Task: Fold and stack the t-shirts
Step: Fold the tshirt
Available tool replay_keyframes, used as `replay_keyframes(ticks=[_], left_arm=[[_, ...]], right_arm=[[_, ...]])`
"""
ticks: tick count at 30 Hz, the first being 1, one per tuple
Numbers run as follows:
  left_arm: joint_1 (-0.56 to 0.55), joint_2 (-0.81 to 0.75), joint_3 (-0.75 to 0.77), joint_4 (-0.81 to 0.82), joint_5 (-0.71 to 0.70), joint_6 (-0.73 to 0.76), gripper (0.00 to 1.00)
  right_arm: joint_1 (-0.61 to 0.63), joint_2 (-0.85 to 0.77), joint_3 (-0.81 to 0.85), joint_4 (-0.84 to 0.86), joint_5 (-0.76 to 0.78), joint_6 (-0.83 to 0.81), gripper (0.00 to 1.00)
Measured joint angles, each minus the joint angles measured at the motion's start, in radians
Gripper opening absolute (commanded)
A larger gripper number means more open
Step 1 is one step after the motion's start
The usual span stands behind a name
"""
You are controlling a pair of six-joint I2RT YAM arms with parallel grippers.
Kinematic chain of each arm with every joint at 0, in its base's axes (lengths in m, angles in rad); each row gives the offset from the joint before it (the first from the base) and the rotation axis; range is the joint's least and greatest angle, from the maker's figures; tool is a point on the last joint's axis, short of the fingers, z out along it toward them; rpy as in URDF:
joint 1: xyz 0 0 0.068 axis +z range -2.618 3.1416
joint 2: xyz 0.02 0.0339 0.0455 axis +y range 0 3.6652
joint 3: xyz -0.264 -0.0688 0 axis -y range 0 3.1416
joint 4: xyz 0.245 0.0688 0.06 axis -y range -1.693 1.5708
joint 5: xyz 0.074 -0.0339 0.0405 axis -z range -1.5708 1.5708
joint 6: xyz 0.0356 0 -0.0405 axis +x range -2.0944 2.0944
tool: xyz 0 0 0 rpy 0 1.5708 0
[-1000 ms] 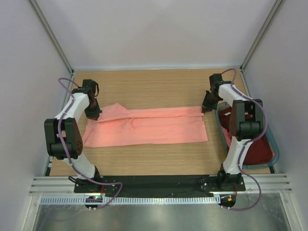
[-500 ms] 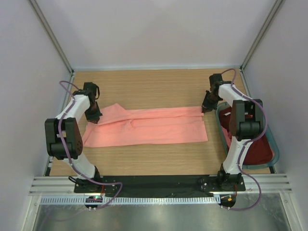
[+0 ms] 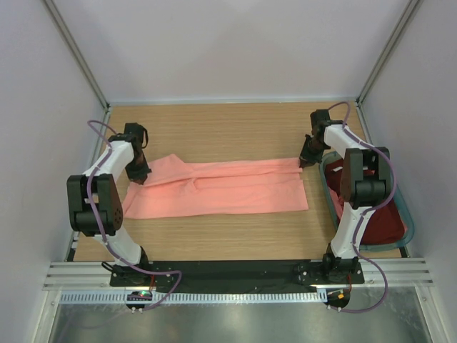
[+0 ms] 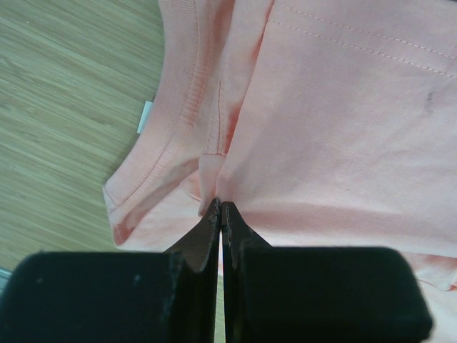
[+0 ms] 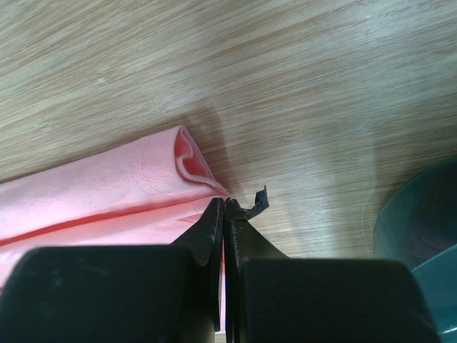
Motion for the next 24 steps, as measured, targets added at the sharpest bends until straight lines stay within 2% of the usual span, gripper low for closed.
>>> replay_keyframes(ticks=[11, 13, 15, 17, 20, 24], left_arm=[[0.000, 0.039, -0.003, 0.002, -0.007, -0.004, 0.00], [0.000, 0.046, -0.003, 0.001, -0.007, -0.005, 0.10], [0.000, 0.048, -0.004, 0.000, -0.011, -0.002, 0.23], [0.000, 0.048, -0.004, -0.002, -0.018, -0.006, 0.26], [0.001, 0.042, -0.004, -0.010, -0.017, -0.011, 0.34], [0.001, -0.011, -0.005, -0.024, -0.009, -0.025, 0.39]], right_arm=[[0.000, 0.005, -0.001, 0.000, 0.000, -0.009, 0.05], [0.000, 0.005, -0.001, -0.001, 0.000, -0.010, 0.10], [0.000, 0.005, 0.002, -0.016, 0.003, -0.009, 0.20], [0.000, 0.005, 0.016, -0.056, 0.011, -0.011, 0.28], [0.006, 0.003, 0.053, -0.108, 0.023, -0.009, 0.34], [0.042, -0.026, 0.084, -0.134, 0.065, -0.009, 0.36]])
